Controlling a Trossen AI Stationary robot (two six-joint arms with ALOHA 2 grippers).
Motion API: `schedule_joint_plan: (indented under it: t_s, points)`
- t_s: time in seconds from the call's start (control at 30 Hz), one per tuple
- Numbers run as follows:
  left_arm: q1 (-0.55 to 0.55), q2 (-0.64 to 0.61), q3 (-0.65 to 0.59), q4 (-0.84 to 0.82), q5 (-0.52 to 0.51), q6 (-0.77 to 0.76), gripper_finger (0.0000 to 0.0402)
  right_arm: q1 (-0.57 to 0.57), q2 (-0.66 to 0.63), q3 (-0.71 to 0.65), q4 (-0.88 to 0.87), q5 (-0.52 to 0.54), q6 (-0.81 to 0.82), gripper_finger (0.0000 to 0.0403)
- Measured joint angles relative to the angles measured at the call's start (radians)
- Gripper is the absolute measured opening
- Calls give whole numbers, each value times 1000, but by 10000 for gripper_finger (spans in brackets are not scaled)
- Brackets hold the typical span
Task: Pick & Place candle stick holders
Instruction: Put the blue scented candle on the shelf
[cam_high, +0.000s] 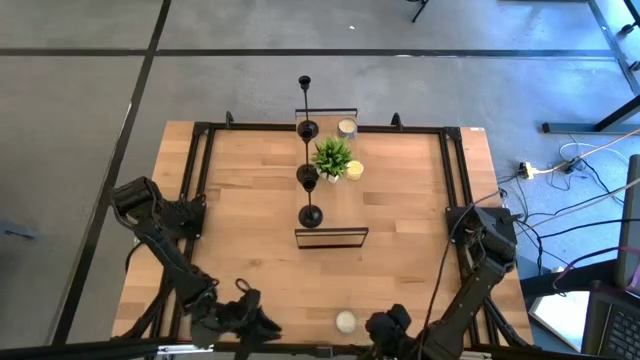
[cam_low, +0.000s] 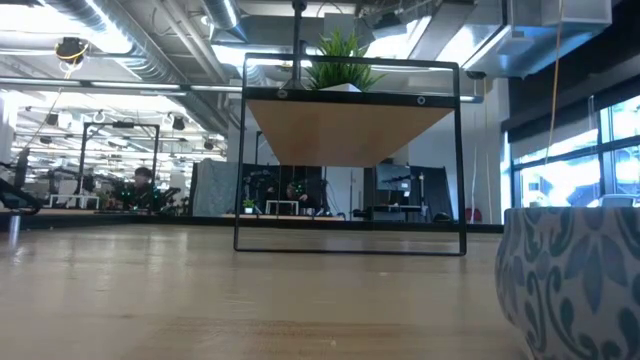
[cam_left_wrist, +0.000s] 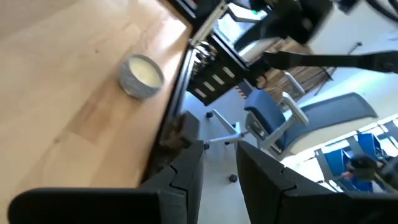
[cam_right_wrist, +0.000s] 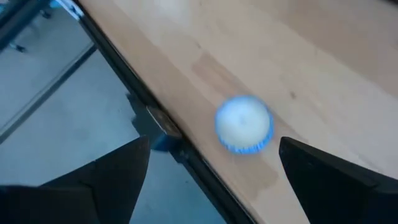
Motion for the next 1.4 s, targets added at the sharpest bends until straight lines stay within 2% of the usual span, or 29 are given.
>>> schedule_joint_plan:
  t_s: [0.17, 0.3, 0.47, 0.6, 0.7, 0.87, 0.93, 1.0, 1.1, 1.23, 1.4]
  points:
    - [99, 0, 0, -1, 136, 58, 87, 33, 1, -59, 42, -69, -17, 360]
    - [152, 0, 0, -13, 250, 209, 73, 60, 1, -99, 70, -103, -163, 360]
    - [175, 2, 0, -55, 299, 348, 50, 79, 2, -155, 68, -139, -352, 360]
    - [201, 3, 8, -137, 340, 352, 26, 78, 2, -186, 63, -180, -373, 360]
    - [216, 33, 83, -252, 341, 370, 5, 78, 2, -199, 73, -180, -360, 360]
    - [235, 187, 353, -520, 369, 478, 2, 78, 2, -213, 86, -180, -352, 360]
    - [239, 267, 481, -657, 362, 520, 2, 78, 2, -219, 86, -180, -351, 360]
    - [234, 346, 605, -774, 307, 559, 2, 78, 2, -221, 86, -179, -351, 360]
    - [233, 439, 735, -850, 204, 572, 2, 81, 2, -221, 86, -148, -348, 360]
    - [253, 508, 776, -781, 184, 478, 2, 92, 2, -221, 81, -64, -347, 360]
    - [257, 526, 776, -765, 107, 346, 2, 105, 2, -221, 77, -51, -355, 360]
